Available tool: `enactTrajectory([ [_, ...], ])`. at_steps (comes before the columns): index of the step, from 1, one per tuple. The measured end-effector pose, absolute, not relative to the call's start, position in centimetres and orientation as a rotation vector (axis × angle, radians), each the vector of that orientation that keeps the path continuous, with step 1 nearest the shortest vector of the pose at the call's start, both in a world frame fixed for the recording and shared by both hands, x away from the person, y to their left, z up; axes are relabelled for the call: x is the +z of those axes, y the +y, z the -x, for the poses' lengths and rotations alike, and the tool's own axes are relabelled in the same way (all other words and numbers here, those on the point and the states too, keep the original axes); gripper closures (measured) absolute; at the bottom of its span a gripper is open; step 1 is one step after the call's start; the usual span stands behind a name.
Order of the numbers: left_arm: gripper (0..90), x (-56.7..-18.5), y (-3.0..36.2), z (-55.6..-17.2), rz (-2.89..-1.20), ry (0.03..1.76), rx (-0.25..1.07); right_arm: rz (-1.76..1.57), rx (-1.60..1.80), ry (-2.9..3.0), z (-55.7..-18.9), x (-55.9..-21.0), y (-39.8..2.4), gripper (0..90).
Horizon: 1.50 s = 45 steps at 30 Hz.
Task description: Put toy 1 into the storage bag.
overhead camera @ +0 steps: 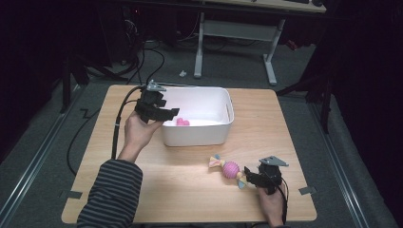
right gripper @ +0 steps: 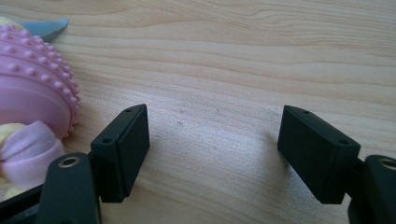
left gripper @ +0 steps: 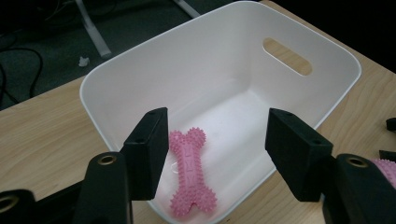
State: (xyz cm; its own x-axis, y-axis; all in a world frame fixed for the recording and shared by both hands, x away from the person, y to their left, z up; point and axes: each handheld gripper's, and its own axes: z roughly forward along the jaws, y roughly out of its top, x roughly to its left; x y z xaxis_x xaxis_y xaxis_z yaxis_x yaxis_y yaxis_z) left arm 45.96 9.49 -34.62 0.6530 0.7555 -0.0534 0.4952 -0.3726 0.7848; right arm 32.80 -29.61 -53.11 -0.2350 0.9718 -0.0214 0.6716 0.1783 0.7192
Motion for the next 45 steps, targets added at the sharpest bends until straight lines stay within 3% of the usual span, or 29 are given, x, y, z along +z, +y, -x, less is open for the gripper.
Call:
enactTrajectory([
  [26, 40.5, -37.6, 16.2, -41.3, -1.915, 1.069, 0.408, -1.548, 0.819, 1.973, -32.8, -53.1, -29.6, 25.1],
  [45, 40.5, -41.0, 16.6, -38.7, -1.889, 1.082, 0.413, -1.549, 0.820, 1.972, -32.8, -53.1, -29.5, 25.2],
])
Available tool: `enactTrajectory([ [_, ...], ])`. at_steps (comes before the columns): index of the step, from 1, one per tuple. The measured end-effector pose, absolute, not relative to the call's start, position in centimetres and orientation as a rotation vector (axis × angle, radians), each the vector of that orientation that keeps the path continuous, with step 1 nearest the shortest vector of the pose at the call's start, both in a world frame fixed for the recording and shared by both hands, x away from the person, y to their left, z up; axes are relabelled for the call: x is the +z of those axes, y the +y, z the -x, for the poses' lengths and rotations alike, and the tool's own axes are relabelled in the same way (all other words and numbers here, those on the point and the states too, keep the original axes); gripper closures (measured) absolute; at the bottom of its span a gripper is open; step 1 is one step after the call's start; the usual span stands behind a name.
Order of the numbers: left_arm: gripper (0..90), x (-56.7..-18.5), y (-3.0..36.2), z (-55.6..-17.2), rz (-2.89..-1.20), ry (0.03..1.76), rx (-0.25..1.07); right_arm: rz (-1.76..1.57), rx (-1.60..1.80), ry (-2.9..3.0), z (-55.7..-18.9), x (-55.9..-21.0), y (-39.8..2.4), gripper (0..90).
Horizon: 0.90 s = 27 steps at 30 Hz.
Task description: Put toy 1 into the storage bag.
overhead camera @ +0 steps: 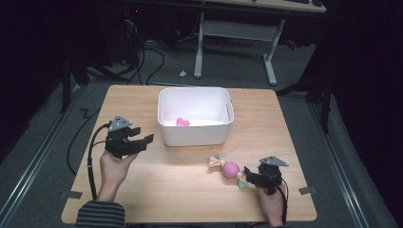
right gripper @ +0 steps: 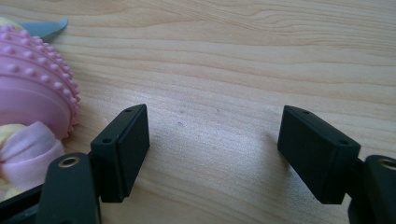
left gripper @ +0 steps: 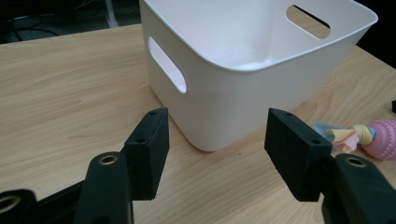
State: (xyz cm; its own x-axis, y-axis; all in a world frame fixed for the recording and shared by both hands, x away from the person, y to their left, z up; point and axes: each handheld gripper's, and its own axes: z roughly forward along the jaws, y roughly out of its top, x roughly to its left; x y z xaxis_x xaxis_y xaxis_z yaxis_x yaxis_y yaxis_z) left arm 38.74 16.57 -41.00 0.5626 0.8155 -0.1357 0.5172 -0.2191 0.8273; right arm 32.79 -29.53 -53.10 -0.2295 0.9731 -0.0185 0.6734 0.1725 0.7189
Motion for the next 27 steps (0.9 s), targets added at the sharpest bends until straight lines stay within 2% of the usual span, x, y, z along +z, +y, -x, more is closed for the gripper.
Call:
enactTrajectory([
  [27, 40.5, -46.6, 14.1, -36.8, -1.928, 1.100, 0.347, -1.549, 0.818, 1.972, -32.7, -53.1, -29.5, 25.1],
])
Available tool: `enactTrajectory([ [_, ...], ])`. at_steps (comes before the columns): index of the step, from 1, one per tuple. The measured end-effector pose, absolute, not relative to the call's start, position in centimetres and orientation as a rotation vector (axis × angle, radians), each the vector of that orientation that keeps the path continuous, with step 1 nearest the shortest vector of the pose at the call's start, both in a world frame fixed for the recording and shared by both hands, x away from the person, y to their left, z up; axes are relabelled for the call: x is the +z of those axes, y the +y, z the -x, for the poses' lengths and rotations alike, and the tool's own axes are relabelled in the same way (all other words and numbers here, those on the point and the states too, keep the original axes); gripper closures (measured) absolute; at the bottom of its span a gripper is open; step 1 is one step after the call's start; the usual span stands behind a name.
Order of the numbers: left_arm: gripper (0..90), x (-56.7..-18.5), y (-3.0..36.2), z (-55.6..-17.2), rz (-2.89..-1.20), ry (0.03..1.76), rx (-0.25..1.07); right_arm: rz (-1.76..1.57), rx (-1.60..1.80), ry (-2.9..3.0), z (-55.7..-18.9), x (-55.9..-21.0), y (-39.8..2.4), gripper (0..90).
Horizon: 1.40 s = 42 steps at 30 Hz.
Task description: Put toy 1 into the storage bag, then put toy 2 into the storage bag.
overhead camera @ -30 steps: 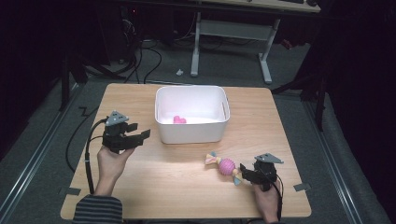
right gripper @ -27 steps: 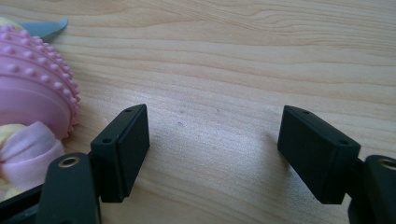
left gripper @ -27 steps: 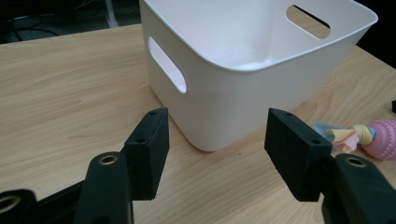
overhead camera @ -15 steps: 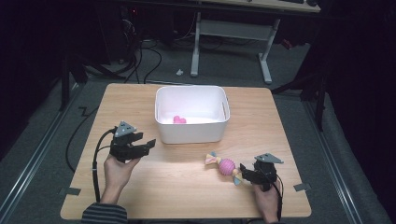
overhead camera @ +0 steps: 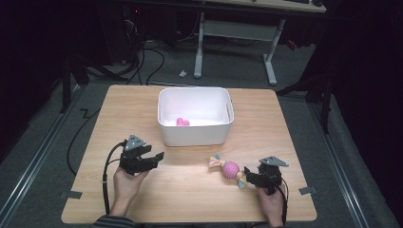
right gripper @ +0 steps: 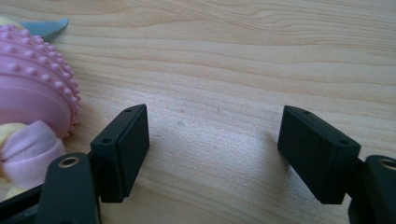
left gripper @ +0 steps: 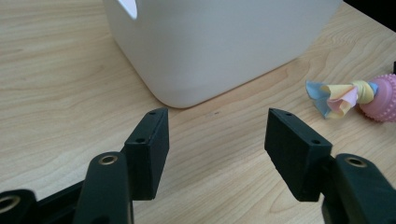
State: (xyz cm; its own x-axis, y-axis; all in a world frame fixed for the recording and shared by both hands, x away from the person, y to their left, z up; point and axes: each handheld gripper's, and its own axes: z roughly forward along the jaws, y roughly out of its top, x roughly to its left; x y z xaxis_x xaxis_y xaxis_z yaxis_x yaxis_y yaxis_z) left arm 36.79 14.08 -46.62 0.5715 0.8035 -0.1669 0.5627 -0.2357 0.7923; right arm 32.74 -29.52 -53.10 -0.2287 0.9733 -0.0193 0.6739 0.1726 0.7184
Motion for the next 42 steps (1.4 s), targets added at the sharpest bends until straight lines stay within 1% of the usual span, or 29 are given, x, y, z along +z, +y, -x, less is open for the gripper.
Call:
enactTrajectory([
  [4, 40.0, -47.2, 14.1, -36.7, -1.920, 1.112, 0.341, -1.551, 0.817, 1.973, -32.7, -53.1, -29.5, 24.9],
  [14, 38.8, -49.7, 13.7, -36.5, -1.936, 1.162, 0.376, -1.555, 0.817, 1.971, -32.7, -53.1, -29.5, 24.6],
  [24, 38.1, -51.1, 12.6, -36.4, -1.981, 1.151, 0.443, -1.555, 0.817, 1.971, -32.7, -53.1, -29.6, 24.6],
  [32, 38.5, -52.1, 11.6, -36.5, -2.039, 1.144, 0.464, -1.555, 0.817, 1.971, -32.7, -53.1, -29.5, 24.5],
  [42, 38.9, -52.9, 11.3, -37.2, -2.053, 1.152, 0.479, -1.550, 0.819, 1.973, -32.8, -53.1, -29.6, 24.5],
])
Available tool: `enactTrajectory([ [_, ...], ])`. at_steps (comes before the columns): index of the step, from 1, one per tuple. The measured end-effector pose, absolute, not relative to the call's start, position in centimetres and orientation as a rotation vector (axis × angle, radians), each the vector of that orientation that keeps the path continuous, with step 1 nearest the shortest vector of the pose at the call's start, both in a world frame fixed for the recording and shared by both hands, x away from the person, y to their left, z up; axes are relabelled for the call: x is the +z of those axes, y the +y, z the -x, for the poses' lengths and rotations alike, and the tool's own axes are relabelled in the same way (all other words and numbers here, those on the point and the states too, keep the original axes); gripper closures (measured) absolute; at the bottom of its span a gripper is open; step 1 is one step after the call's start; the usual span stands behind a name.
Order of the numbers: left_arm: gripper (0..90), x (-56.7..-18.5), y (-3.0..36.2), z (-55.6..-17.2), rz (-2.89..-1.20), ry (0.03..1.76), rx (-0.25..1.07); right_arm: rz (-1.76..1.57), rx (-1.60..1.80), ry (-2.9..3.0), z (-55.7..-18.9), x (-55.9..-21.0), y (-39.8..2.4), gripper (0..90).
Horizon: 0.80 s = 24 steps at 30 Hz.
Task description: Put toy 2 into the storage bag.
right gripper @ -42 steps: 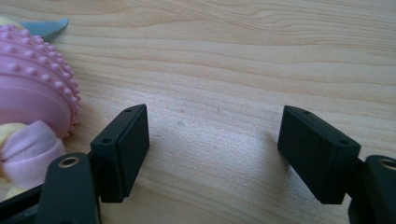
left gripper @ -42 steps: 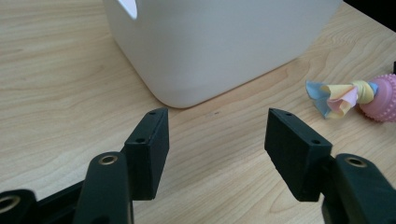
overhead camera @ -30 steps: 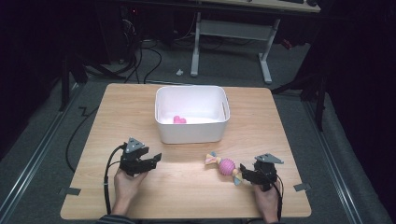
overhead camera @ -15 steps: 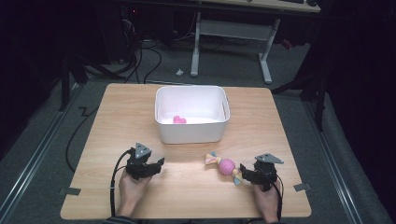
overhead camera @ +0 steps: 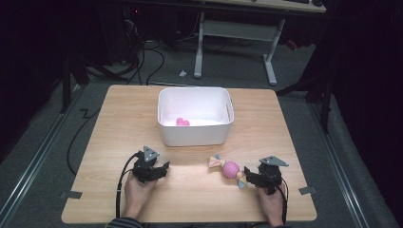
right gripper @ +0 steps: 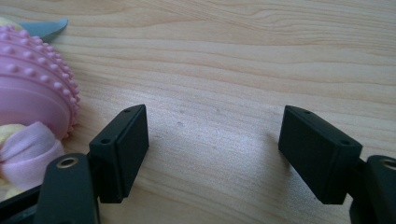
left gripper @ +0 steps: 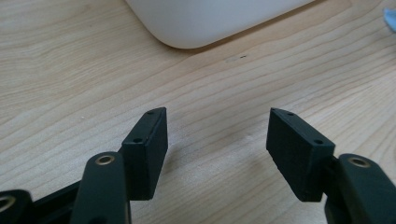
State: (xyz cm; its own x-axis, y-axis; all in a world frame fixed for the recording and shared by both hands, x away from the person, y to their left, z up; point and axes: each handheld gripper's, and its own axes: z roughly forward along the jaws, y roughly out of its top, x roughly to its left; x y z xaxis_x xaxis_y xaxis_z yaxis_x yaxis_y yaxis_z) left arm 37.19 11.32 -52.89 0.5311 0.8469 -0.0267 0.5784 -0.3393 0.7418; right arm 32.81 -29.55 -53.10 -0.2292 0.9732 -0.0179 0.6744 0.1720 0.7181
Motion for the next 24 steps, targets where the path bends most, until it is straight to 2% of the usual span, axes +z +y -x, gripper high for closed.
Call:
enactTrajectory([
  [4, 38.6, -53.16, 11.18, -37.40, -2.052, 1.156, 0.481, -1.553, 0.819, 1.974, -32.78, -53.09, -29.52, 23.6],
  [7, 38.2, -53.35, 11.16, -37.28, -2.062, 1.149, 0.495, -1.535, 0.819, 2.012, -32.86, -53.12, -29.40, 15.1],
  [11, 37.7, -53.46, 11.36, -37.34, -2.054, 1.145, 0.501, -1.529, 0.822, 2.028, -32.98, -53.16, -29.32, 13.4],
  [19, 34.4, -53.50, 11.30, -37.23, -2.051, 1.157, 0.520, -1.509, 0.831, 2.050, -33.01, -53.16, -29.47, 13.9],
  [24, 32.2, -53.52, 11.37, -37.32, -2.046, 1.171, 0.512, -1.506, 0.818, 2.066, -33.00, -52.83, -29.79, 21.1],
])
